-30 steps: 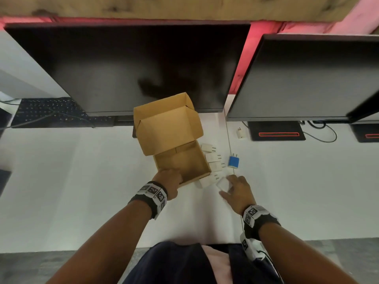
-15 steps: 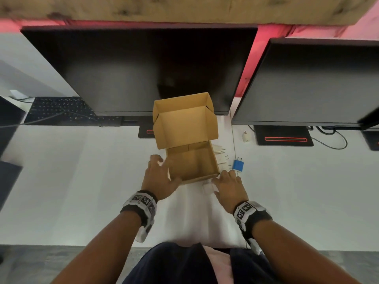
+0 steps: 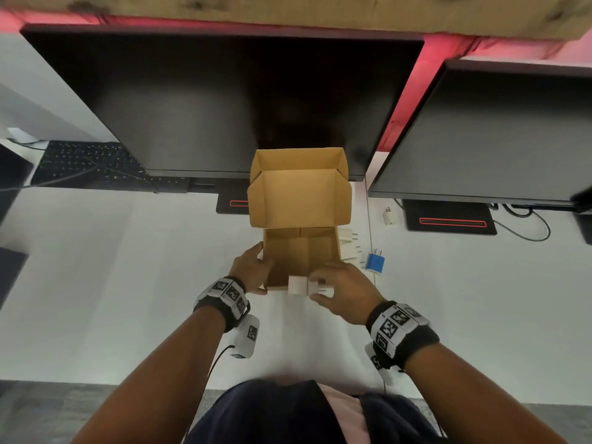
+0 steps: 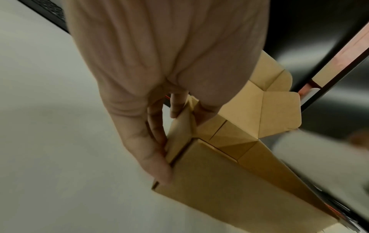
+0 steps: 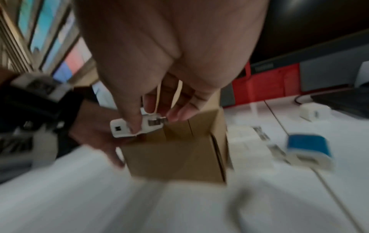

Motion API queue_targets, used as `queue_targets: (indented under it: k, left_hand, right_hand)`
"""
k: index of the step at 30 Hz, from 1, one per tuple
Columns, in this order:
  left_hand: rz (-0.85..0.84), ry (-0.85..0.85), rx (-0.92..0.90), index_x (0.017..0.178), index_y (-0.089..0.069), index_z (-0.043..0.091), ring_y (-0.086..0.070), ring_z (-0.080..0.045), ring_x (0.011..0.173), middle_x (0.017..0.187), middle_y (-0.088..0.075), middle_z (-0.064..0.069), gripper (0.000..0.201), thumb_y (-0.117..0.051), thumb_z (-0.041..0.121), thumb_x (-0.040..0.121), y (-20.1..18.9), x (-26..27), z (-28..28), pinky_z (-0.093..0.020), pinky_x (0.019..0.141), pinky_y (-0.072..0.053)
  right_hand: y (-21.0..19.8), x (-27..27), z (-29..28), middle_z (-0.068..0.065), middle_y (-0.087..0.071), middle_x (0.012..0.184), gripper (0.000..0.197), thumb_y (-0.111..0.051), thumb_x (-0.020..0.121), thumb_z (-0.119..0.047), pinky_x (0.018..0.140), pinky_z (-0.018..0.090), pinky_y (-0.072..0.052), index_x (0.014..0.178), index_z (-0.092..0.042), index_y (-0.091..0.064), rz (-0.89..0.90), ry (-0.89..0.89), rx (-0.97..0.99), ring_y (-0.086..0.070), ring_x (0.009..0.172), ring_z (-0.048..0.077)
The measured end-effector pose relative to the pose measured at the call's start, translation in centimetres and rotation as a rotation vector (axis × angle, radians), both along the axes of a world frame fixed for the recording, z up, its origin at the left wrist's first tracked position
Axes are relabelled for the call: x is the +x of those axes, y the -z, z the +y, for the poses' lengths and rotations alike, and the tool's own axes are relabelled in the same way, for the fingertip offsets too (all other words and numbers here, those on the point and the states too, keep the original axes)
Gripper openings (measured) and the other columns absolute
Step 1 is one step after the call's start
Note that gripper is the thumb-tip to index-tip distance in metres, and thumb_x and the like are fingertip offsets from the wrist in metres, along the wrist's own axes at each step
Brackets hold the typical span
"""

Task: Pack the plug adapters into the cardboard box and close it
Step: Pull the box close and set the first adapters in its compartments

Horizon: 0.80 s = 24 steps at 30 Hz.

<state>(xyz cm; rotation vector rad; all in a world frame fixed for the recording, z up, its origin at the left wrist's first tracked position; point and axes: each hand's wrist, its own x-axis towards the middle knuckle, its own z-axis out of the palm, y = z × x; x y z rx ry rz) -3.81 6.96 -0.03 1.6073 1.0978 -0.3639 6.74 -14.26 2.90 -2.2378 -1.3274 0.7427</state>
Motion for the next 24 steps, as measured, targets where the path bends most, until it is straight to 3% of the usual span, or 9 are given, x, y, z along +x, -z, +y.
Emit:
queue_targets:
  k: [4,7,10,13,16,18,21,24]
  left_hand:
    - [0.030,0.061,-0.003,0.155,-0.041,0.041,-0.066,-0.036,0.117,0.131,-0.066,-0.012,0.051,-0.045,0.031,0.105,-0.9,0.5,-0.2,-0.052,0.080,-0.068]
    - [0.101,0.151,0.017,0.149,-0.048,0.033,-0.068,-0.036,0.117,0.134,-0.064,-0.008,0.046,-0.049,0.039,0.103,-1.3,1.1,-0.2,-0.048,0.078,-0.069]
    - [0.165,0.200,0.048,0.139,-0.054,0.028,-0.072,-0.034,0.107,0.128,-0.069,-0.009,0.043,-0.056,0.034,0.096,-1.1,1.7,0.1,-0.050,0.080,-0.068]
    - [0.175,0.216,0.054,0.129,-0.058,0.026,-0.074,-0.031,0.096,0.120,-0.069,-0.009,0.039,-0.056,0.033,0.090,-0.7,2.3,0.4,-0.049,0.074,-0.069]
    - [0.169,0.204,0.108,0.124,-0.060,0.019,-0.071,-0.035,0.102,0.118,-0.067,-0.011,0.033,-0.054,0.034,0.095,-0.2,2.8,0.5,-0.052,0.084,-0.066]
    - [0.175,0.203,0.162,0.122,-0.060,0.014,-0.069,-0.038,0.106,0.114,-0.064,-0.012,0.032,-0.053,0.035,0.099,0.2,3.1,0.5,-0.053,0.092,-0.063]
    - [0.190,0.169,0.218,0.118,-0.064,0.012,-0.070,-0.040,0.102,0.113,-0.067,-0.015,0.036,-0.052,0.038,0.098,0.6,3.7,0.4,-0.052,0.090,-0.063]
    - [0.219,0.146,0.294,0.121,-0.066,0.012,-0.070,-0.039,0.105,0.120,-0.069,-0.018,0.035,-0.053,0.037,0.100,1.0,4.0,0.0,-0.046,0.092,-0.061]
  right_hand:
    - [0.1,1.7,4.3,-0.009,-0.062,0.096,0.011,-0.069,0.087,-0.028,0.077,0.030,-0.053,0.094,-0.026,-0.061,-0.113,0.086,-0.073,-0.057,0.087,0.015]
    - [1.2,2.0,7.1,-0.003,-0.061,0.091,0.016,-0.068,0.086,-0.016,0.076,0.036,-0.057,0.081,-0.024,-0.055,-0.203,0.075,-0.209,-0.062,0.083,0.022]
    - [2.3,1.5,9.1,0.004,-0.066,0.101,0.006,-0.061,0.092,-0.015,0.079,0.035,-0.055,0.092,-0.020,-0.064,-0.236,0.048,-0.283,-0.067,0.092,0.026]
    - [3.5,0.6,10.0,0.006,-0.063,0.113,0.015,-0.053,0.098,-0.017,0.080,0.032,-0.048,0.101,-0.016,-0.068,-0.261,0.029,-0.280,-0.063,0.103,0.026]
    - [4.6,0.7,9.8,0.013,-0.055,0.125,0.020,-0.053,0.098,-0.012,0.089,0.037,-0.047,0.113,-0.008,-0.065,-0.212,0.030,-0.319,-0.058,0.110,0.031]
    - [4.9,0.9,9.5,0.018,-0.049,0.131,0.030,-0.053,0.095,-0.009,0.087,0.042,-0.050,0.125,-0.006,-0.058,-0.185,0.036,-0.354,-0.058,0.110,0.038]
    - [5.6,0.5,9.0,0.017,-0.040,0.139,0.070,-0.065,0.088,-0.017,0.091,0.049,-0.054,0.149,-0.019,-0.031,-0.230,0.005,-0.443,-0.054,0.117,0.041]
    - [6.3,0.3,8.8,0.015,-0.037,0.148,0.086,-0.066,0.086,-0.019,0.097,0.049,-0.051,0.156,-0.018,-0.016,-0.133,-0.020,-0.438,-0.049,0.126,0.039]
